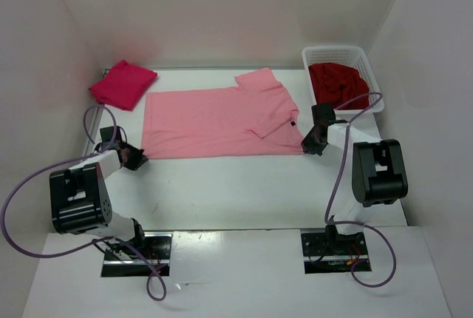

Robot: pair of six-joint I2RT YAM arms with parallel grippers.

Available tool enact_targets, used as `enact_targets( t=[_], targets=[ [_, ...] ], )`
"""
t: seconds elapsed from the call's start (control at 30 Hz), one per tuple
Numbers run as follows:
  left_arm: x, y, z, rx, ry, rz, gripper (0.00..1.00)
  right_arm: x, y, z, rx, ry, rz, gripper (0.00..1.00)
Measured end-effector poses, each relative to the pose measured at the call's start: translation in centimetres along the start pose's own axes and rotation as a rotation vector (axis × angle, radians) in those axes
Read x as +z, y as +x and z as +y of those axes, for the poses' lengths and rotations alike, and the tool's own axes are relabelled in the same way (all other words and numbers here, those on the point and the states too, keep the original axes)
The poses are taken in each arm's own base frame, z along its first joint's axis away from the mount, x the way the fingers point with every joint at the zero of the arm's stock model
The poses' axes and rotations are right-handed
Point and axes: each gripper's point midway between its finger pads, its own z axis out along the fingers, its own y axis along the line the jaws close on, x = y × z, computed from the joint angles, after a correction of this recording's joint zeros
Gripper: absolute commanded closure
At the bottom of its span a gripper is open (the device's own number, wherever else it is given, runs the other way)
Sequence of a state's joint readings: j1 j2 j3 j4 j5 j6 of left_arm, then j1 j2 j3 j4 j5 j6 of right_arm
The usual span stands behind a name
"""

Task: Fold and stack the t-shirts
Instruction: Fold the flattened tshirt in 1/3 of the way

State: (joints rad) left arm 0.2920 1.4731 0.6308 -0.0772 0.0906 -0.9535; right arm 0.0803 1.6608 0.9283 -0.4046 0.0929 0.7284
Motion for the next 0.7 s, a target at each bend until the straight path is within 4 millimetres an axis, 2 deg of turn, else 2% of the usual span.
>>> enact_targets(
  t=[0.13,0.27,0.33,0.37,0.4,0.43,0.47,0.53,0.57,0.63,0.67,0.7],
  targets=[
    [-1.0,0.1,0.5,0.014,-0.020,-0.003,1.00,-1.1,1.5,-1.5,0.029,-0.006,0.037,0.99],
    [-2.7,0.6,0.7,0.034,-0.013,-0.007,0.99,-3.4,3.2,-3.4,0.103,-0.038,0.085,0.98],
    [-3.2,1.4,1.4,0.038,-0.018,0.010,0.90,-4.6,3.5,-3.6,0.132,-0.062,0.093,0.90],
    [-3.4,1.9,1.9,0.036,-0.025,0.022,0.85,-5.2,3.7,-3.5,0.144,-0.076,0.098,0.83],
    [-3.7,2.6,2.5,0.034,-0.035,0.036,0.79,-5.7,3.7,-3.4,0.153,-0.091,0.099,0.64],
    [-3.9,3.2,3.0,0.033,-0.043,0.052,0.69,-6.1,3.7,-3.2,0.164,-0.105,0.096,0.58],
    [-4.2,3.7,3.3,0.027,-0.047,0.067,0.43,-6.6,3.6,-3.0,0.165,-0.121,0.090,0.52],
    [-4.4,4.3,3.6,0.032,-0.049,0.090,0.15,-7.3,3.4,-2.7,0.170,-0.144,0.080,0.44],
    [-4.6,4.4,3.4,0.030,-0.042,0.098,0.00,-7.5,3.3,-2.6,0.169,-0.151,0.077,0.43],
    [-5.1,3.6,2.2,0.046,-0.009,0.082,0.00,-7.9,3.0,-2.5,0.148,-0.158,0.072,0.47],
    [-5.3,3.3,1.5,0.056,0.010,0.075,0.00,-8.2,2.6,-2.2,0.132,-0.165,0.064,0.53],
    [-5.4,3.0,0.9,0.063,0.031,0.072,0.05,-8.5,2.1,-1.9,0.116,-0.177,0.053,0.63]
  ],
)
